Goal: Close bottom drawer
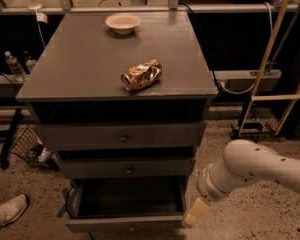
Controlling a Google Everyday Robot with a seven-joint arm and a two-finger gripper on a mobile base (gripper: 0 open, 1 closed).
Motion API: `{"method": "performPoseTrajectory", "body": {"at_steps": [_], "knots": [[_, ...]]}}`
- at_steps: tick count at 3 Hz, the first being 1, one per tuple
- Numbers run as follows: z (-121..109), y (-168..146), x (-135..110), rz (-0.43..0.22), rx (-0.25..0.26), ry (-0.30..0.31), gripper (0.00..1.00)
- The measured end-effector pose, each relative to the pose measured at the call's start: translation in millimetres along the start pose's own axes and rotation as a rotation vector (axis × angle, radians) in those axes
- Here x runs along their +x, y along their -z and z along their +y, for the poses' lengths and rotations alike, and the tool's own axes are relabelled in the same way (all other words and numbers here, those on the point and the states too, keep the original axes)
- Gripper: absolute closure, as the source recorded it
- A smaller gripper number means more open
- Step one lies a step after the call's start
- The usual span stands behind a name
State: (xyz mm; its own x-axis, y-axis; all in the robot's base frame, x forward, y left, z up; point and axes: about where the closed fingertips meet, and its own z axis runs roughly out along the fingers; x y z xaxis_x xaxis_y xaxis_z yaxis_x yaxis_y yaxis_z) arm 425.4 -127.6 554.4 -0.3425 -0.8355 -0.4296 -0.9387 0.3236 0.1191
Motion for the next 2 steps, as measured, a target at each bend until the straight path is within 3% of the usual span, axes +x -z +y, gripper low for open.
{"method": "performPoseTrajectory", "body": {"at_steps": [1, 2], "knots": [[-8.2, -36.3, 5.6, -0.038, -0.011, -0.015, 0.0], [-11.9, -94.1, 12.9, -0.114, -0.116, -0.048, 0.0]]}}
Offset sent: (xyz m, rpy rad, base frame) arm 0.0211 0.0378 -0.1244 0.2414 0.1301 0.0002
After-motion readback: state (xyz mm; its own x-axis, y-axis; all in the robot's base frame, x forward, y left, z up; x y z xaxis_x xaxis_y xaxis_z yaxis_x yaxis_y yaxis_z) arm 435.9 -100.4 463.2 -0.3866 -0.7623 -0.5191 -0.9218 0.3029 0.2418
